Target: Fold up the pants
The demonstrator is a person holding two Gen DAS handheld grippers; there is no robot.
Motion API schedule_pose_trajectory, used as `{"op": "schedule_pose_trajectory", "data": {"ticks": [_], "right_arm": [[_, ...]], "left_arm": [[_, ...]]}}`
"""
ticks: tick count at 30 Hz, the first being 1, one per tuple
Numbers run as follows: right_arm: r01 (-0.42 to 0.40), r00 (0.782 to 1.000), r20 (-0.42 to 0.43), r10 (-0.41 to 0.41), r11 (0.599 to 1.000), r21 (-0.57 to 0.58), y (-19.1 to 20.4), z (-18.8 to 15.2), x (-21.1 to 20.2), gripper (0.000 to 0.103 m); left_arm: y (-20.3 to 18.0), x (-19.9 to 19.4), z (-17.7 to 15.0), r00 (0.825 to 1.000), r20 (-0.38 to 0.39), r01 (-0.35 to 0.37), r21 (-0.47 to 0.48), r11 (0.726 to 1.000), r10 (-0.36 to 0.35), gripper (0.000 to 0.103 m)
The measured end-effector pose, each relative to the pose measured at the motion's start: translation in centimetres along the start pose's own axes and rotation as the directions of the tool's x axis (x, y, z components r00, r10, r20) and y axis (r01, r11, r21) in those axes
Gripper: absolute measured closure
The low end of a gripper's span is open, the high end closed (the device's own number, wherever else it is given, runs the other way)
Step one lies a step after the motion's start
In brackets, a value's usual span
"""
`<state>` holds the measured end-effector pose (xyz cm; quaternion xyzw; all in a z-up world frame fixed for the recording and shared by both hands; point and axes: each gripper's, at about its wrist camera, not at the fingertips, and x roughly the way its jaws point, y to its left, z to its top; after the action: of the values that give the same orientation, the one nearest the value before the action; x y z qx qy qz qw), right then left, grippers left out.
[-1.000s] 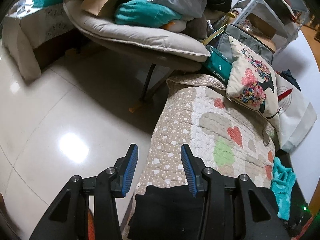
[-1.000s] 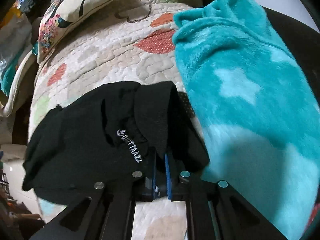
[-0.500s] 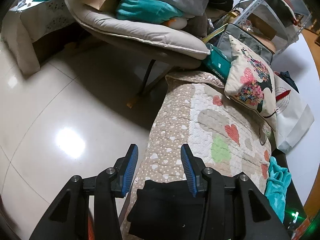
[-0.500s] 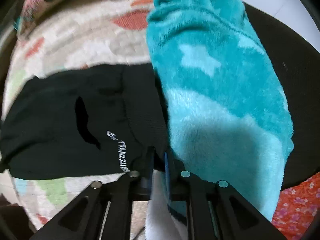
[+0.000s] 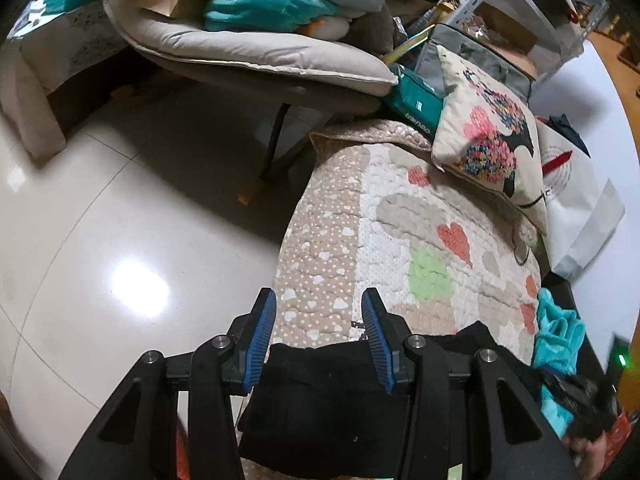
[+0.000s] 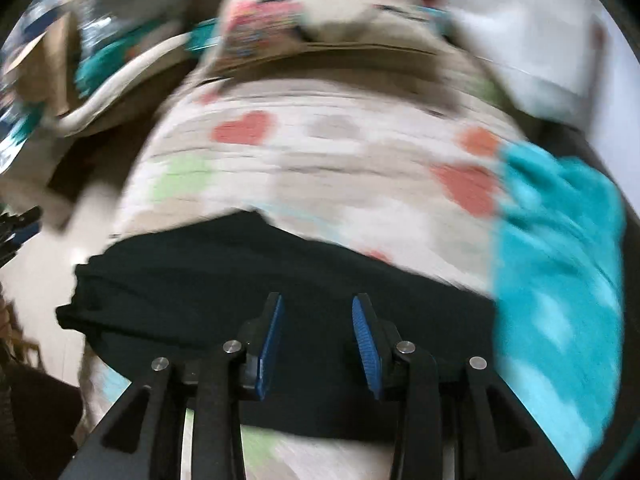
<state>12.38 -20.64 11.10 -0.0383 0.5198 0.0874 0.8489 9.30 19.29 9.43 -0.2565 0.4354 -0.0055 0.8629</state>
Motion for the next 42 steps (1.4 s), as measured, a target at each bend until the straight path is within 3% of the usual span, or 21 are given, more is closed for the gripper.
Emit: {"op": "schedule_pose_trajectory", "data": {"ticks": [4, 13, 15, 17, 19, 23, 28, 34, 37, 39, 42], "right_arm": [[0.004, 1.0, -0.019, -0.005, 0.999, -0.045, 1.4, 3.0, 5.5, 0.063], [-0.088, 0.991, -0.102, 0.081, 0.994, -0.059, 2.5, 4.9, 11.7, 0.061], [-0.111, 0.99, -0.094, 0.106, 0.993, -0.048, 3.0, 4.9, 11.9, 0.061], [-0.14, 0.986, -0.093, 0.137, 0.989, -0.035, 3.4, 4.8, 11.8, 0.087], [-0.129, 0.989, -0.083, 0.125, 0.991, -0.043, 3.6, 4.7, 11.5, 0.091], [-0.135, 0.99, -0.032, 0.135, 0.991, 0.013, 2.4, 5.2, 10.7, 0.094], [-0.082, 0.996, -0.02, 0.083, 0.996, 0.014, 2.3, 6.5, 11.0, 0.097], [-0.007, 1.0, -0.023, 0.006, 1.0, -0.018, 2.9, 7.4, 12.2, 0.099], [0.098, 0.995, 0.014, -0.098, 0.995, -0.023, 2.4, 7.9, 12.1, 0.102], [0.124, 0.992, 0.036, -0.124, 0.992, -0.006, 2.0, 8.0, 10.9, 0.102], [0.044, 0.998, 0.044, -0.042, 0.998, -0.048, 3.0, 6.2, 7.5, 0.101]], "left_arm": [[-0.1, 0.2, 0.1, 1.0, -0.01, -0.001, 0.01, 1.0, 0.001, 0.06], [-2.0, 1.4, 0.3, 0.999, -0.038, 0.024, 0.054, 0.998, -0.022, 0.06], [-2.6, 1.7, 0.0, 0.999, -0.049, 0.025, 0.071, 0.997, -0.021, 0.06], [-2.9, 2.1, -0.2, 0.998, -0.062, 0.023, 0.079, 0.997, -0.018, 0.06], [-2.9, 2.4, -0.3, 0.997, -0.071, 0.021, 0.076, 0.997, -0.016, 0.06], [-2.7, 2.6, -0.3, 0.997, -0.072, 0.01, 0.063, 0.998, -0.006, 0.06], [-2.5, 2.7, -0.3, 0.997, -0.075, 0.001, 0.062, 0.998, 0.004, 0.06], [-2.3, 2.5, -0.1, 0.998, -0.065, 0.001, 0.056, 0.998, 0.003, 0.06], [-2.2, 2.5, 0.0, 0.998, -0.06, 0.0, 0.054, 0.999, 0.004, 0.06], [-2.2, 2.4, 0.0, 0.998, -0.06, 0.003, 0.051, 0.999, 0.0, 0.06], [-1.8, 2.2, 0.1, 0.998, -0.059, 0.009, 0.039, 0.999, -0.007, 0.06]]}}
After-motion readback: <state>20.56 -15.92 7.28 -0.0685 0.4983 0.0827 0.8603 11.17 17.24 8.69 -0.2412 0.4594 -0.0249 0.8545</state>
